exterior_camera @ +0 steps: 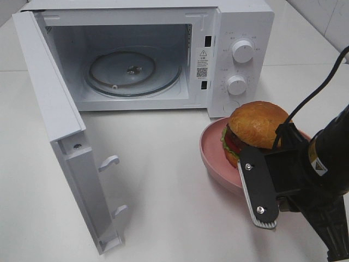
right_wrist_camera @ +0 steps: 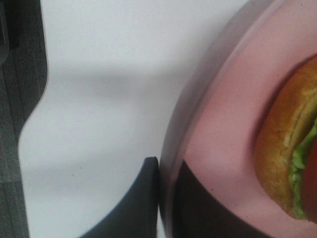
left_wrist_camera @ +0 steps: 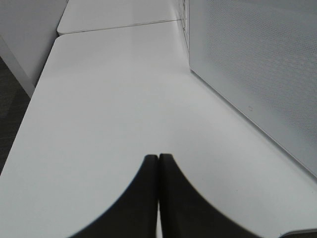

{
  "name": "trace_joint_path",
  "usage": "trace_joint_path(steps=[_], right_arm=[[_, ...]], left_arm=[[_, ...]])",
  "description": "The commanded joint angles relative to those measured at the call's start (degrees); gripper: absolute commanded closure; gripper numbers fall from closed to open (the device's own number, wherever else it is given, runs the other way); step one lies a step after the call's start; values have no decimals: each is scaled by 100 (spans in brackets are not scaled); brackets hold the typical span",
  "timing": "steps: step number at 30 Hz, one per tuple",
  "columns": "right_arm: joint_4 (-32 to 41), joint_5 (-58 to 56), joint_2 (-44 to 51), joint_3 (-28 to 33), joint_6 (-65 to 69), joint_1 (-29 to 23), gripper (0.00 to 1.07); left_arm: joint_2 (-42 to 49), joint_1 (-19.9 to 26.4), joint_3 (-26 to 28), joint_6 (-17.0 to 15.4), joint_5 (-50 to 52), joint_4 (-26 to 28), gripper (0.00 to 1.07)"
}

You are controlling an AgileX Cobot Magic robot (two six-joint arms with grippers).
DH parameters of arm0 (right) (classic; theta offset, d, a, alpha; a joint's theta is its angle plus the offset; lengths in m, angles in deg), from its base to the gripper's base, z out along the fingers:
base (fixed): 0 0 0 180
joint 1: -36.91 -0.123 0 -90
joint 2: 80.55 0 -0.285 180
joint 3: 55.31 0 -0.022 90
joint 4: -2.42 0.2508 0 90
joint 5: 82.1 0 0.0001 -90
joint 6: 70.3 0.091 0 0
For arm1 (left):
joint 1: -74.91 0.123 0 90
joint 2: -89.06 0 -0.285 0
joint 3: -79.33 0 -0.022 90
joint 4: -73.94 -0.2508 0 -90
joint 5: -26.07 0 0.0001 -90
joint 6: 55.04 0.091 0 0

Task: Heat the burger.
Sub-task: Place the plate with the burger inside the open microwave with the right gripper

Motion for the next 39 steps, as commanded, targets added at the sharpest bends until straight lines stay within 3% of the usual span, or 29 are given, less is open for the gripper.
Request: trace_joint_path(steps=[1,13,39], right_arm=[[-344,138,92,-29,-298,-6,107],[-573,705,80,-29,-1908,-6,107],[-573,2149,-264,-29,-2659,-6,107]], left_arm=[[115,-11,-23,0,86,52,106],[115,-11,-23,0,86,52,106],[115,-11,-23,0,86,52,106]])
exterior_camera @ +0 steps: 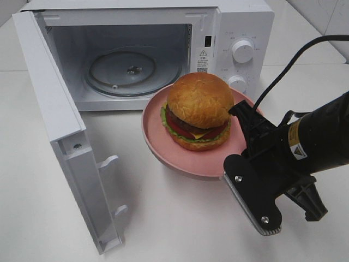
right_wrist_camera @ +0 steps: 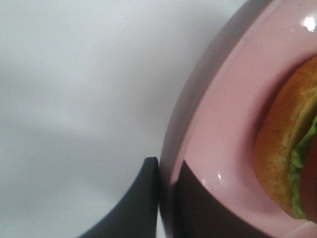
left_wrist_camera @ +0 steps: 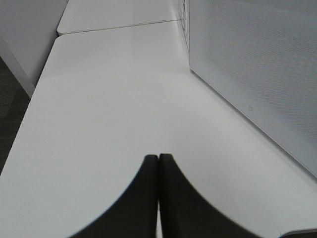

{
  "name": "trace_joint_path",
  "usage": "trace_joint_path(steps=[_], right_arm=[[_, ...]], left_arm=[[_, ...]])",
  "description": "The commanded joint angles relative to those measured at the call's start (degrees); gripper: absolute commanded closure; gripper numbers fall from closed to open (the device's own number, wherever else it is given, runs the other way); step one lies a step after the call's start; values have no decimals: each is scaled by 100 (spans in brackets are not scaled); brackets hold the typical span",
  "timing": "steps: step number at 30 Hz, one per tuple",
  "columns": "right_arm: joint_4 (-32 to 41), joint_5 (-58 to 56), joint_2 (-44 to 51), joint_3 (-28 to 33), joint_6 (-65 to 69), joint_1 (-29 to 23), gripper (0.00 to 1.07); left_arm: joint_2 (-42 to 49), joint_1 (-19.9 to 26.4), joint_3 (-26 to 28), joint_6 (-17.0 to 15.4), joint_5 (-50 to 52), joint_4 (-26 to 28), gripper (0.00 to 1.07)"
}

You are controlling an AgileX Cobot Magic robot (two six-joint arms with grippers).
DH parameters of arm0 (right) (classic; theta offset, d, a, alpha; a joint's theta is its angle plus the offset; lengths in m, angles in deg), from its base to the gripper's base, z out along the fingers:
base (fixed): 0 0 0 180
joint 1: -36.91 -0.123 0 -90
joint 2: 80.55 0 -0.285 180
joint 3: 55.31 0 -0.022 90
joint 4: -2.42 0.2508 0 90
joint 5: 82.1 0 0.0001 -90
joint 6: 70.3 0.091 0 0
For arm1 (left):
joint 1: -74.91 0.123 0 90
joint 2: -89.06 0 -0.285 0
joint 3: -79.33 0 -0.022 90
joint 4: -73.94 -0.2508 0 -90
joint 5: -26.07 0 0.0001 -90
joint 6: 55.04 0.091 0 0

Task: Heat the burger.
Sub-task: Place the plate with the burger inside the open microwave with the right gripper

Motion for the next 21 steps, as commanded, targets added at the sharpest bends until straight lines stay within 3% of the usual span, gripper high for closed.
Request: trace_joint_path(steps=[1,7,21], right_arm=[[-80,298,-138,-29,-332,-6,107],[-86,888,-350,-40,-533,-6,107],[-80,842,-1008,-516,-539,-6,107]], left_arm=[[115,-11,-23,0,86,52,106],[115,-11,-23,0,86,52,106],[115,-11,-23,0,86,52,106]])
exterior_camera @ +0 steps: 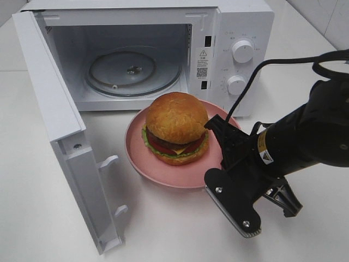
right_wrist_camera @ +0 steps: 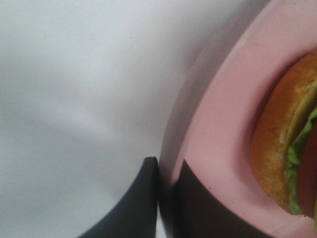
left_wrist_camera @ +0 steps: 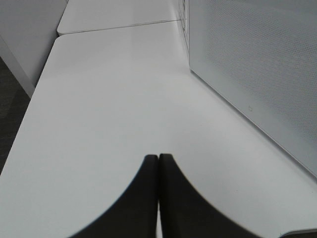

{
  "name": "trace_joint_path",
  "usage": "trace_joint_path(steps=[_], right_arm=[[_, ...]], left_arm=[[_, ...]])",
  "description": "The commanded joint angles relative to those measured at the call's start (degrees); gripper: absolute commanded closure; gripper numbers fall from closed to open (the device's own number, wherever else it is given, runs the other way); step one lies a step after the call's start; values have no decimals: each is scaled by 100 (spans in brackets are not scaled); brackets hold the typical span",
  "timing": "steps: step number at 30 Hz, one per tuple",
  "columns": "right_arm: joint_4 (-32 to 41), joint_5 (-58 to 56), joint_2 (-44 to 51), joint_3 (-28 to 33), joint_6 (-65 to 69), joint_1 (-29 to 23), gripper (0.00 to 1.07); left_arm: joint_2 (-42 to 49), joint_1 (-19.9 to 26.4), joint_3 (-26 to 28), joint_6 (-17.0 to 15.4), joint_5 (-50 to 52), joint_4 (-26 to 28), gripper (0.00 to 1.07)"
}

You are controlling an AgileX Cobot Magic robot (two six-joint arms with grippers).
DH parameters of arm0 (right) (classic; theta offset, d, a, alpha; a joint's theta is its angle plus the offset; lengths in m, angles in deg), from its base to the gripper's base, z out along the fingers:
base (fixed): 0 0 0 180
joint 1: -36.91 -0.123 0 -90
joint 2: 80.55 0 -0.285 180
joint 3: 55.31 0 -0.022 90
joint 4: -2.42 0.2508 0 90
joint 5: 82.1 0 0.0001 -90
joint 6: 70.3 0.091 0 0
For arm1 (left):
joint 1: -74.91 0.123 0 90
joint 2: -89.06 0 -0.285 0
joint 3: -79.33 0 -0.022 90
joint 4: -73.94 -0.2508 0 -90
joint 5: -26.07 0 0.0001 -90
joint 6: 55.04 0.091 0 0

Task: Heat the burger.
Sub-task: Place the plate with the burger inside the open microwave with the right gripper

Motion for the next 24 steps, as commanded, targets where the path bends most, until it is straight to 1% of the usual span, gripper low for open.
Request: trace_joint_path(steps=[1,14,16,19,21,24], right_arm=[[-46,304,-74,-258,-23,-6,107],[-40,195,-447,-900,-23,-6,107],[-29,160,-613,-1129,-126,-6,107],[-11,149,-642,-1180,-138,-6,107],[0,115,-751,-1358,-155,-6,107],[0,103,-768,-1398,-155,-6,107]], left_arm=[[115,-11,-23,0,86,52,106],[115,-11,-23,0,86,52,106],[115,-11,-23,0,86,52,106],[115,-11,-23,0,86,52,106],[115,-11,-23,0,86,52,106],[115,-11,-23,0,86,52,106]])
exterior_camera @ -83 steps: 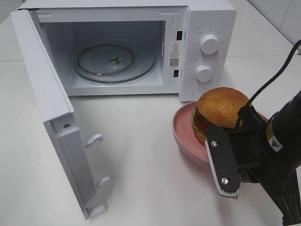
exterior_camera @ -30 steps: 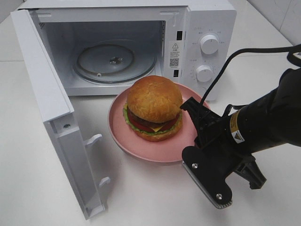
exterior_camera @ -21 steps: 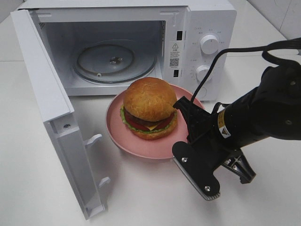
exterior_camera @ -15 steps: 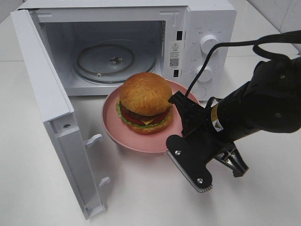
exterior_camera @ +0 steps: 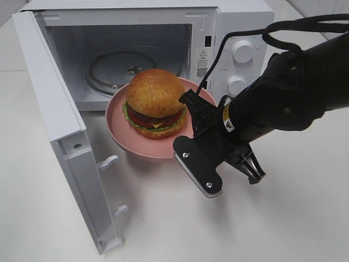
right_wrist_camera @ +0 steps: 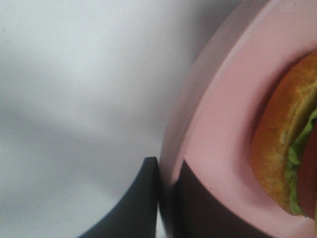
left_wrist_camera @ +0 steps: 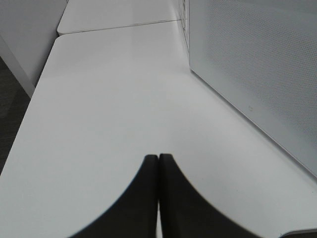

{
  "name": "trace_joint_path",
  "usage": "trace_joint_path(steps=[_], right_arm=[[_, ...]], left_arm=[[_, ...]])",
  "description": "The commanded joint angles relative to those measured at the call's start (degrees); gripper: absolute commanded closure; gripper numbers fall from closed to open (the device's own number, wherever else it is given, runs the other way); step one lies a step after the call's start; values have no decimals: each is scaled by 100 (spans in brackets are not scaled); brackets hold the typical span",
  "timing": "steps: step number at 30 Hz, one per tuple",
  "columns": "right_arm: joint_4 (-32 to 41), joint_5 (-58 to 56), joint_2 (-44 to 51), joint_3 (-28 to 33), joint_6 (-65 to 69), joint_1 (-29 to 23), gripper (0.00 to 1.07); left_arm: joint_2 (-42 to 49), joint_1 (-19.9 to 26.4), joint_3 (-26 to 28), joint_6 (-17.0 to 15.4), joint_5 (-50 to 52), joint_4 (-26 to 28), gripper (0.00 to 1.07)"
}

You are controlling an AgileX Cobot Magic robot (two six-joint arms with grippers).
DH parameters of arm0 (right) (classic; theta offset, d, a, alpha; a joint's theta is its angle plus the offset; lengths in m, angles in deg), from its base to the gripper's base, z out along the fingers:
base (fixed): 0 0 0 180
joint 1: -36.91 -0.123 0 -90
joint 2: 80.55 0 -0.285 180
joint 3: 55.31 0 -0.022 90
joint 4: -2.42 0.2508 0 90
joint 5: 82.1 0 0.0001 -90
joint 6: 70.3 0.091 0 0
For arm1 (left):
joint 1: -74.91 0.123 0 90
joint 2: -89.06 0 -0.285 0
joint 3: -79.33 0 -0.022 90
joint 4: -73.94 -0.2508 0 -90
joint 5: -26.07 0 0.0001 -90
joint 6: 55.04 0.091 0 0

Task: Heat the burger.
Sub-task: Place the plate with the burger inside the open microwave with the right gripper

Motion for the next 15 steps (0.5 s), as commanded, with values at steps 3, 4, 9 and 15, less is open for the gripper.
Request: trace_joint_path(steps=[3,4,9,15], right_arm=[[-6,149,-57,-332,-69,-6,107],[-6,29,-120,-464,-69,-6,107],[74,-315,-332,-859,-69,-6,107],[481,-355,-539,-1324,-327,-6,107]], left_arm=[[115,-11,-23,0,86,52,106],[115,-11,-23,0,86,52,106],[115,-11,-23,0,86,52,106],[115,-11,-23,0,86,52,106]])
